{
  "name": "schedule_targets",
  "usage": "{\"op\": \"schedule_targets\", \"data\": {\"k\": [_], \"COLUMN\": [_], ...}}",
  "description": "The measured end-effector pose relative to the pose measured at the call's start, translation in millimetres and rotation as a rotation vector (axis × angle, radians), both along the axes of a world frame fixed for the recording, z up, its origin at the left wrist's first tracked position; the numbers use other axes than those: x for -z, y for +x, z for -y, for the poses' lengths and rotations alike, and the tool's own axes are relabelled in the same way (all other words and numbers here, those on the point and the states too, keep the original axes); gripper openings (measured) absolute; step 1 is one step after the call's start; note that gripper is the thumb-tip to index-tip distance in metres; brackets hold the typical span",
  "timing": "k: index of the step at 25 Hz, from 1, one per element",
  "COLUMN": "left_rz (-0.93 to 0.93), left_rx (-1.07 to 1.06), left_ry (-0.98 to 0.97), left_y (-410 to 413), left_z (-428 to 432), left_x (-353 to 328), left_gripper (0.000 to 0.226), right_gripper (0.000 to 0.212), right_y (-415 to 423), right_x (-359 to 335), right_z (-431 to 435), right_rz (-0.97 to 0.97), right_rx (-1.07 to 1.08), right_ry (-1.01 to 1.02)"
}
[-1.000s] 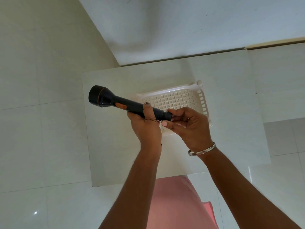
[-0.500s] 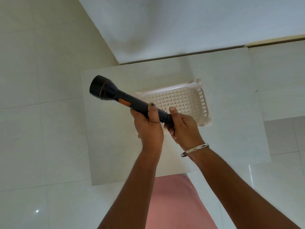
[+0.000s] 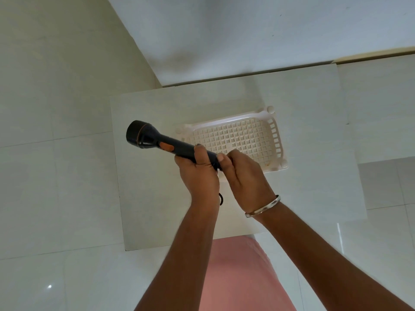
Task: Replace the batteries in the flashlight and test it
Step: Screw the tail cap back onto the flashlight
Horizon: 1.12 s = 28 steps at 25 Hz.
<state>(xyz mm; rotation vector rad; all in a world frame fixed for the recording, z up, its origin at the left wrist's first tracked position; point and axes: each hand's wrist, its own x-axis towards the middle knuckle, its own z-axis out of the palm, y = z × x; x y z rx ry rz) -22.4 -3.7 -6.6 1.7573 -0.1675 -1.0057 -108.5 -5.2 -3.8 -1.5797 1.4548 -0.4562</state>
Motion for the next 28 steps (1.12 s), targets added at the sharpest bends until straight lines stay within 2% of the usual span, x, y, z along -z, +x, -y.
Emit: {"op": "schedule_targets", "data": {"k": [3, 6, 9, 13, 17, 19, 21, 24, 26, 28], "left_rz": [-0.047, -0.025, 0.049, 0.011, -0.037, -0.008, 0.059, 0.121, 0.133, 0.113], "left_rx": [-0.101, -0.098, 0.000, 0.012, -0.058, -0.066, -0.021, 0.097, 0.172, 0.171], "left_ry": [0.032, 0.038, 0.008, -0.018, -0.081, -0.109, -0.119, -0.157, -0.198, -0.183], "left_y": [9.3, 14.2, 8.8, -1.2, -5.9, -4.8, -4.5, -10.0, -13.1, -12.8], "left_z": [4.7, 5.4, 3.8, 1.5, -0.6, -0.1, -0.1, -2.8, -5.8, -9.4], "left_x": [-3.0, -5.8, -8.6, -11.6, -14.1, -13.3, -12.1, -12.3, -12.1, -9.2], "left_gripper": [0.025, 0.028, 0.037, 0.038, 0.024, 0.017, 0.016, 0.039, 0.051, 0.047], "right_gripper": [0.025, 0.033, 0.034, 0.038, 0.031, 0.026, 0.030, 0.049, 0.055, 0.060], "right_y": [-4.0, -10.9, -15.4, -20.2, -12.3, -8.2, -5.8, -1.6, -2.8, -9.0], "right_x": [1.5, 0.5, -4.3, -5.2, -10.0, -14.3, -19.2, -24.3, -24.5, -26.4], "right_z": [-1.7, -1.1, 1.7, 3.5, 2.8, 4.2, 4.2, 2.0, 3.7, 10.3], "right_rz": [0.176, 0.378, 0.419, 0.444, 0.512, 0.602, 0.615, 0.478, 0.402, 0.455], "right_rx": [0.000, 0.136, 0.227, 0.222, 0.243, 0.294, 0.363, 0.473, 0.542, 0.491], "right_ry": [-0.090, -0.030, 0.014, 0.033, 0.074, 0.162, 0.276, 0.461, 0.686, 1.016]}}
